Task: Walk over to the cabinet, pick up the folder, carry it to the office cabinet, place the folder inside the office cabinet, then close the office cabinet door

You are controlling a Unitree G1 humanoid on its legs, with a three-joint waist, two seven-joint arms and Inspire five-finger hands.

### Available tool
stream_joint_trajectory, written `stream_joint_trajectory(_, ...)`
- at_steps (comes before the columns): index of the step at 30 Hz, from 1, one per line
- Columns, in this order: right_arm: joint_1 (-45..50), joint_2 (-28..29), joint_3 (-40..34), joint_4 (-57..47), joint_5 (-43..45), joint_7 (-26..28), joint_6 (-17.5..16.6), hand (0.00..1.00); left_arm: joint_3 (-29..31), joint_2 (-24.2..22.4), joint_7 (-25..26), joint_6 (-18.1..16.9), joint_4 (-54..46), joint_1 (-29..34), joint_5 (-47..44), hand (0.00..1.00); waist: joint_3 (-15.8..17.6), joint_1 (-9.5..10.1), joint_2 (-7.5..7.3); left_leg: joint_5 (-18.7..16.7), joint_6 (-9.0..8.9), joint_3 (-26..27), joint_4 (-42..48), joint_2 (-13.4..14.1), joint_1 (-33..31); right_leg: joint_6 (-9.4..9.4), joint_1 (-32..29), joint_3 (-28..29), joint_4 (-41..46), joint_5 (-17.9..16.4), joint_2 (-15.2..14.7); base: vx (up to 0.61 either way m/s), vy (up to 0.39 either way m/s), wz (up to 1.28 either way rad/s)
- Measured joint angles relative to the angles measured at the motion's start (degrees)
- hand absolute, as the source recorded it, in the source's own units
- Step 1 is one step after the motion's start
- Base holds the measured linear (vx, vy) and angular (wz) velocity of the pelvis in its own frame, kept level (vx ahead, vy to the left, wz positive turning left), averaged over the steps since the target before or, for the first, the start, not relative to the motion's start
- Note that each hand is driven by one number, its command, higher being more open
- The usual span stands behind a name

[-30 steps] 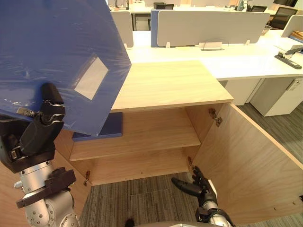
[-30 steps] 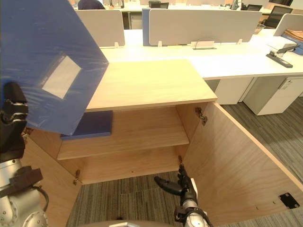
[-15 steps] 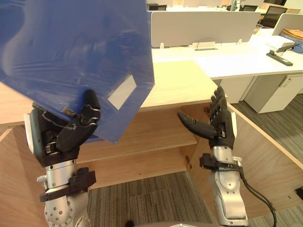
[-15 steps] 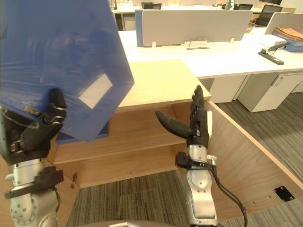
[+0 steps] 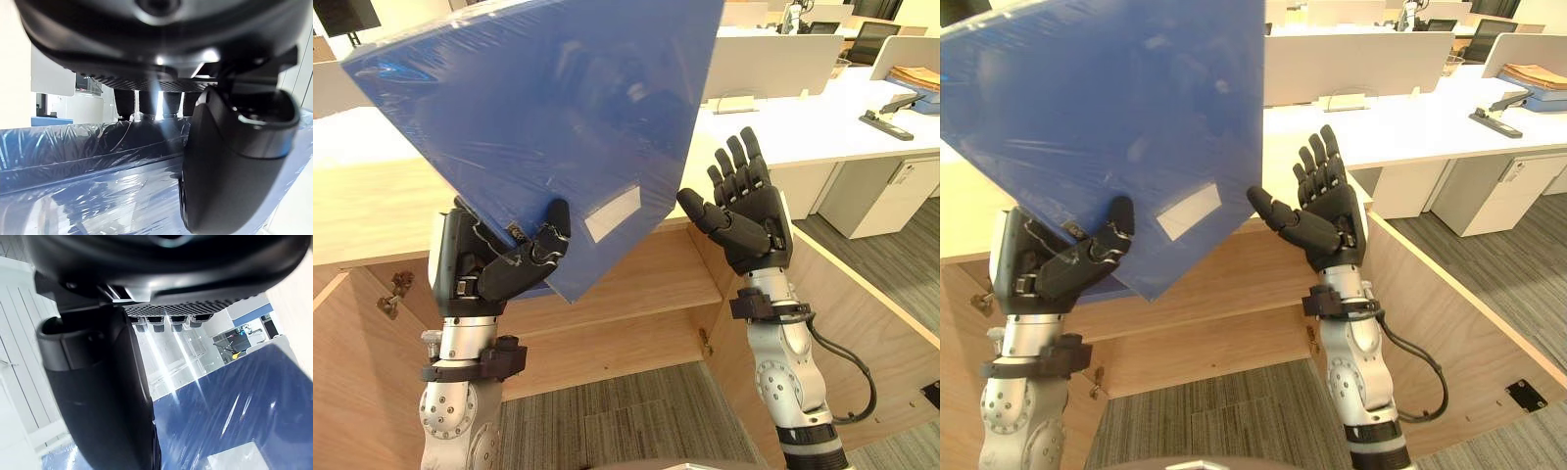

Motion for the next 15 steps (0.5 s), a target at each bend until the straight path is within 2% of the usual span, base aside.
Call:
stream_joint_trajectory(5, -5.1, -2.3, -0.1, 0.7, -0.3, 0.3, -0.1, 1.00, -3.6, 3.0, -2.4, 0.0, 0.4, 0.0, -1.7, 0.00, -0.3, 0.05, -0.20, 0.0, 0.03, 0.0, 0.0, 0.0, 0.0, 0.13, 0.0, 0.0, 0.0, 0.1, 0.0, 0.00, 0.000, 0.00)
stream_joint_trajectory(13, -12.5, -10.7, -0.5, 1.3, -0.4, 3.2, -0.3, 1.00, -4.5, 6.5, -3.7, -0.1, 2.7, -1.4, -10.1, 0.00, -0.6, 0.04, -0.21, 0.1, 0.12, 0.6, 0.0, 0.0, 0.0, 0.49, -0.3, 0.7, 0.0, 0.4, -0.1, 0.00, 0.000, -0.03)
stream_joint_trajectory(14, -14.0, -12.8, -0.2, 1.8, 0.0, 4.4, -0.3, 0.00, -4.9, 7.6, -4.3, -0.1, 3.5, -1.8, -11.8, 0.00, -0.7, 0.05, -0.14, 0.2, 0.15, 0.8, 0.0, 0.0, 0.0, 0.56, -0.4, 0.9, 0.0, 0.5, -0.1, 0.00, 0.000, -0.09)
stream_joint_trajectory(15, -15.7, -15.3, 0.3, 2.2, 0.2, 5.8, -0.3, 0.00, -5.4, 9.1, -4.8, -0.1, 4.1, -1.8, -13.7, 0.00, -0.7, 0.04, -0.09, 0.2, 0.16, 1.0, 0.0, 0.0, 0.0, 0.61, -0.5, 1.1, 0.0, 0.5, -0.1, 0.00, 0.000, -0.08)
